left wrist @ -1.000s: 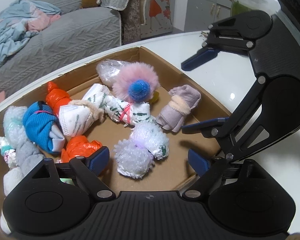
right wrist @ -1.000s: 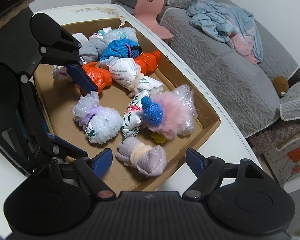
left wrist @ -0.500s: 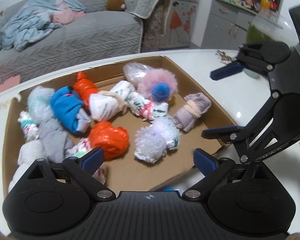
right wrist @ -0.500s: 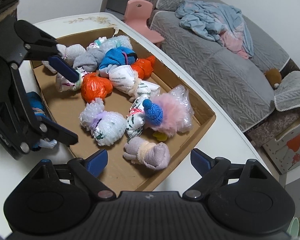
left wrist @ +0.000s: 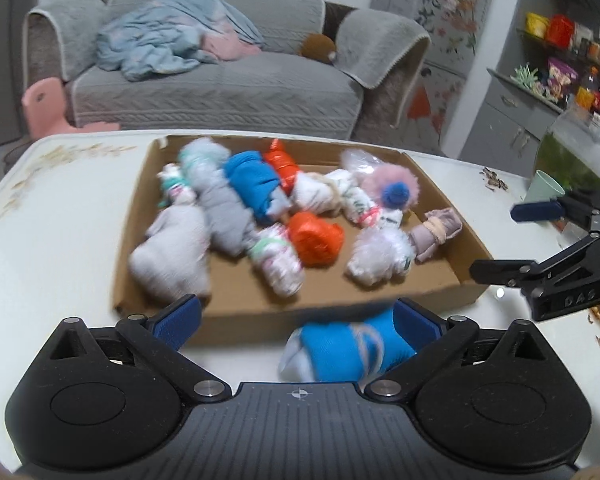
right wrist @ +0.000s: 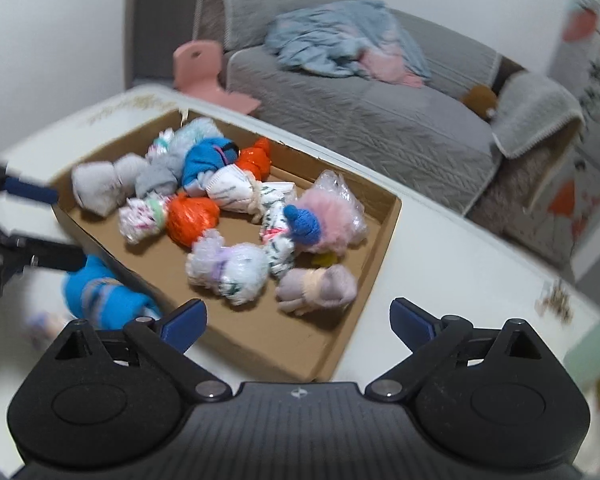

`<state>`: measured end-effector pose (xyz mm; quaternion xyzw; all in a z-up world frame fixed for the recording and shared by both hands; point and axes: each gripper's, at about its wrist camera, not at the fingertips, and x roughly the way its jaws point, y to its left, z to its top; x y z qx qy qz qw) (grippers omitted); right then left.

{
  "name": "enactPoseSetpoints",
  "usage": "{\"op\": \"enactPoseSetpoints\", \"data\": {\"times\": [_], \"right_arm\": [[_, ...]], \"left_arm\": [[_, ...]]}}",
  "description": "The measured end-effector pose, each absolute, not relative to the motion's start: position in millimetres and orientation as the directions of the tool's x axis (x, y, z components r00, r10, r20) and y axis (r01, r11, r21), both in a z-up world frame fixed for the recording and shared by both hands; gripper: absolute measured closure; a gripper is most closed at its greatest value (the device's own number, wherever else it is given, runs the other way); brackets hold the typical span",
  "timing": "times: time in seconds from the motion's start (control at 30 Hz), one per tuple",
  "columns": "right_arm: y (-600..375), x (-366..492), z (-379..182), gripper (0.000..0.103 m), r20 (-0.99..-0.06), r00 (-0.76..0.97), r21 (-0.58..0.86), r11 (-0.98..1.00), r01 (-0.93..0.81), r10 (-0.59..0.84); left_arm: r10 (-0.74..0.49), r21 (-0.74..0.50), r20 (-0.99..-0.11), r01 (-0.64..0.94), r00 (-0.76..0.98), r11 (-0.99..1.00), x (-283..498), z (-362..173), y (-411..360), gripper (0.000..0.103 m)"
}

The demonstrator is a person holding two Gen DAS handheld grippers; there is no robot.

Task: Organize objects
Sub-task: 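Lift both open tools away from the tray toward the blue bundle, then grasp the clear plastic bundle with the left tool while the right grasps the blue rope-tied bundle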

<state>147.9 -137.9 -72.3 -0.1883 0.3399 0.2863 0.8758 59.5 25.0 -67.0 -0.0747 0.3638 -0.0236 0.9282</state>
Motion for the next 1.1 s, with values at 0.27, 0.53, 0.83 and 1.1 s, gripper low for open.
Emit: {"op": "enactPoseSetpoints", "data": {"times": [0.27, 0.53, 0.83, 1.1], "right_arm": [[-138.2, 102.4, -82.4, 0.001, -0.655, 0.626, -0.006, 0.826, -0.563, 0.422], [-112.9, 74.3, -85.0, 0.003, -0.579, 0.582, -0.008, 0.71, -0.704, 0.571], [-127.4, 75.4, -91.1, 0.013, -0.545, 0.519, -0.061, 0.586, -0.808, 0.659], [-100.0, 70.4, -102.9, 0.025, -0.608, 0.44, -0.266, 0.353, -0.897, 0.661]], "left_arm": [[-0.086, -0.12, -0.657, 0.008, 0.749, 0.993, 9.8, -96.7, 22.1, 0.001], [-0.123, -0.012, -0.628, 0.149, 0.768, 0.989, 0.9, -118.6, -6.9, 0.002], [-0.168, 0.01, -0.644, 0.228, 0.746, 0.974, 12.3, -131.3, -16.2, 0.011], [-0.19, 0.007, -0.634, 0.251, 0.75, 0.968, 7.3, -127.9, -5.2, 0.043]]}}
